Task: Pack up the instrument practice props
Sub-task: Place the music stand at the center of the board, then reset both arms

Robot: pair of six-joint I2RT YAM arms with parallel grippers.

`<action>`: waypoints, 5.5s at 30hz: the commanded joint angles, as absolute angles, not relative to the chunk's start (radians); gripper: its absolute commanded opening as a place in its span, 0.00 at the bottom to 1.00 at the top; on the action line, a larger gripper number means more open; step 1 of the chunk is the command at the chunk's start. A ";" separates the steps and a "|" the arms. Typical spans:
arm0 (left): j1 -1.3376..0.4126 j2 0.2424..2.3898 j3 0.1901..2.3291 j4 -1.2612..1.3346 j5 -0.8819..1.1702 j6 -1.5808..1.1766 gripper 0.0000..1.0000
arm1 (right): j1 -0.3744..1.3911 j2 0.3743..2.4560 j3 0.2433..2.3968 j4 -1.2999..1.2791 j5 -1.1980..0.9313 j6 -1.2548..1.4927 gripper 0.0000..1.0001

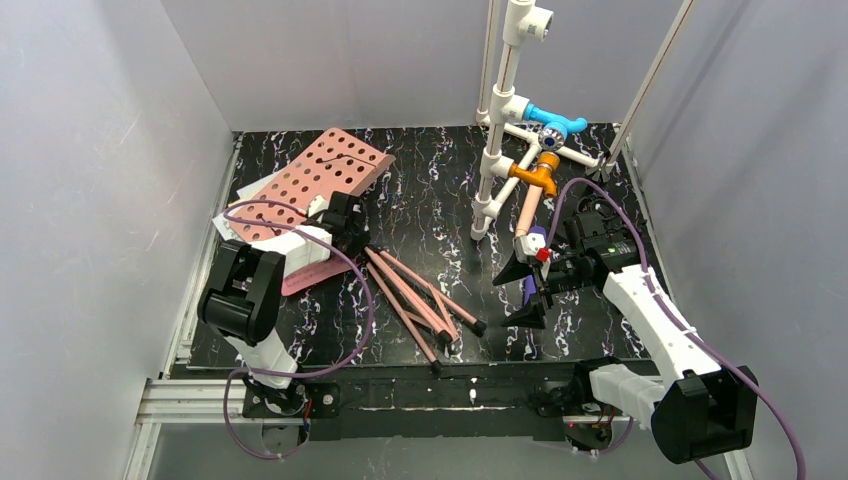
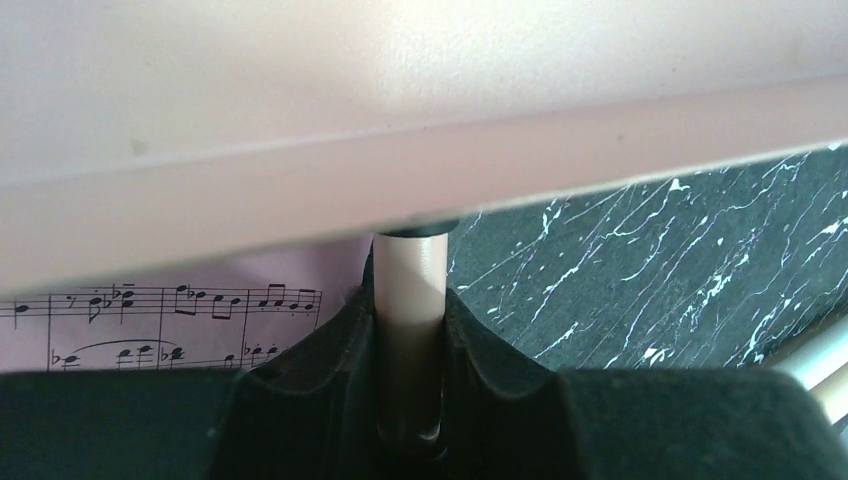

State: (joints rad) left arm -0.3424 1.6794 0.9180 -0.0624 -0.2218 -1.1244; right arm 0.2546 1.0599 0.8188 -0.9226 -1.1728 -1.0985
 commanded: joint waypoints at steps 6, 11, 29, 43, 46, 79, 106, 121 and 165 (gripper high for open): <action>-0.338 1.632 0.933 0.069 -0.192 -1.171 0.35 | 0.246 1.046 0.810 -0.911 -1.177 -1.092 1.00; -0.337 1.599 0.906 0.072 -0.174 -1.181 0.48 | 0.240 1.044 0.810 -0.911 -1.176 -1.091 1.00; -0.331 1.089 0.668 0.071 0.074 -1.032 0.98 | 0.131 0.998 0.863 -0.965 -1.136 -1.022 1.00; -0.312 0.653 0.655 -0.221 0.262 -0.822 0.98 | 0.071 0.928 0.972 -1.065 -0.943 -0.847 1.00; -0.311 0.609 0.725 -0.355 0.264 -0.741 0.98 | 0.038 0.919 1.003 -1.078 -0.902 -0.807 1.00; -0.311 0.477 1.084 -0.812 -0.092 -0.276 0.98 | -0.208 0.897 1.165 -0.929 -0.733 -0.442 1.00; -0.311 0.444 1.062 -0.827 -0.112 -0.253 0.98 | -0.222 0.872 1.142 -0.763 -0.651 -0.171 1.00; -0.311 0.438 1.048 -0.826 -0.112 -0.256 0.98 | -0.224 0.874 1.131 -0.757 -0.664 -0.172 1.00; -0.311 0.429 1.029 -0.825 -0.111 -0.259 0.98 | -0.227 0.863 1.110 -0.752 -0.674 -0.171 1.00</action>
